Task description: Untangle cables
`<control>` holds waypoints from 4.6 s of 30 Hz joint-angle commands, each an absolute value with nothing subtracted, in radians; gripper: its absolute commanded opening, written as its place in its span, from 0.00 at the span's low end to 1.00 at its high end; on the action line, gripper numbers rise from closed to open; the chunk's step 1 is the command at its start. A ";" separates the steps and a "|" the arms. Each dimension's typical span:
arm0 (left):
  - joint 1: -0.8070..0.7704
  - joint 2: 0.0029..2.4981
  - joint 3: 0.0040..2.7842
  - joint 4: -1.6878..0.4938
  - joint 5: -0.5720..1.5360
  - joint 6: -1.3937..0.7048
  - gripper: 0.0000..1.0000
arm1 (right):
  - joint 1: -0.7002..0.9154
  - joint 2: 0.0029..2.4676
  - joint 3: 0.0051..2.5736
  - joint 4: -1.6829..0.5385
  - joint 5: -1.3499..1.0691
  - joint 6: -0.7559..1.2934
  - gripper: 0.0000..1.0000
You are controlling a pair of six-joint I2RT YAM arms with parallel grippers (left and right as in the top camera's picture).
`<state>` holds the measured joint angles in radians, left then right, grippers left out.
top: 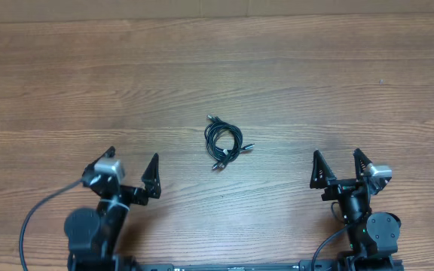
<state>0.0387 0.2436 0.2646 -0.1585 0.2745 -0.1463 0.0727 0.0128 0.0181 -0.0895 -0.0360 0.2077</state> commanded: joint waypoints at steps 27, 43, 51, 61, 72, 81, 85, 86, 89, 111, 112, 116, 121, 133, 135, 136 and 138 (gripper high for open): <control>-0.033 1.141 0.977 -0.495 0.439 -0.114 1.00 | 0.070 0.167 0.187 -0.385 -0.056 0.288 1.00; -0.327 1.392 1.046 -0.488 0.235 0.076 0.99 | 0.070 0.645 0.546 -0.657 -0.133 0.287 1.00; -0.427 1.590 1.210 -0.656 0.083 0.161 0.99 | 0.070 0.887 0.686 -0.777 -0.138 0.284 1.00; -0.426 1.682 1.247 -0.664 0.090 0.123 1.00 | 0.070 1.009 0.706 -0.754 -0.203 0.284 1.00; -0.427 1.861 1.247 -0.584 0.090 0.135 0.97 | 0.070 1.008 0.706 -0.743 -0.306 0.287 1.00; -0.427 1.951 1.247 -0.570 0.106 0.132 0.50 | 0.070 1.008 0.706 -0.735 -0.309 0.288 1.00; -0.428 1.963 1.246 -0.571 0.149 0.091 0.50 | 0.070 1.008 0.706 -0.735 -0.309 0.288 1.00; -0.429 1.967 1.246 -0.570 0.161 0.089 0.52 | 0.070 1.008 0.706 -0.735 -0.310 0.288 1.00; -0.435 1.989 1.246 -0.572 0.161 0.089 0.49 | 0.070 1.008 0.706 -0.735 -0.310 0.288 1.00; -0.532 1.849 1.536 -0.780 0.146 0.046 0.04 | 0.072 1.011 0.706 -0.572 -0.520 0.376 0.49; -0.545 1.849 1.536 -0.785 0.141 0.046 0.04 | 0.073 1.011 0.706 -0.555 -0.528 0.379 0.44; -0.609 1.849 1.536 -0.808 0.104 0.044 0.04 | 0.088 1.011 0.706 -0.515 -0.529 0.397 0.35; -0.693 1.849 1.536 -0.799 0.070 0.045 0.04 | 0.125 1.013 0.706 -0.507 -0.525 0.397 0.33; -0.805 1.849 1.537 -0.757 -0.033 0.043 0.04 | 0.176 1.100 0.704 -0.541 -0.461 0.424 0.15; -0.807 1.849 1.543 -0.758 -0.033 0.025 0.04 | 0.176 1.122 0.703 -0.544 -0.461 0.424 0.13; -0.807 1.849 1.547 -0.759 -0.032 0.013 0.04 | 0.176 1.134 0.703 -0.546 -0.461 0.424 0.13; -0.807 1.849 1.559 -0.763 -0.019 0.002 0.04 | 0.177 1.159 0.703 -0.548 -0.461 0.424 0.13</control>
<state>-0.8047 1.8610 1.5211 -0.7639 -0.0196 0.0429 0.1719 1.1297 0.6762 -0.5453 -0.4732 0.4187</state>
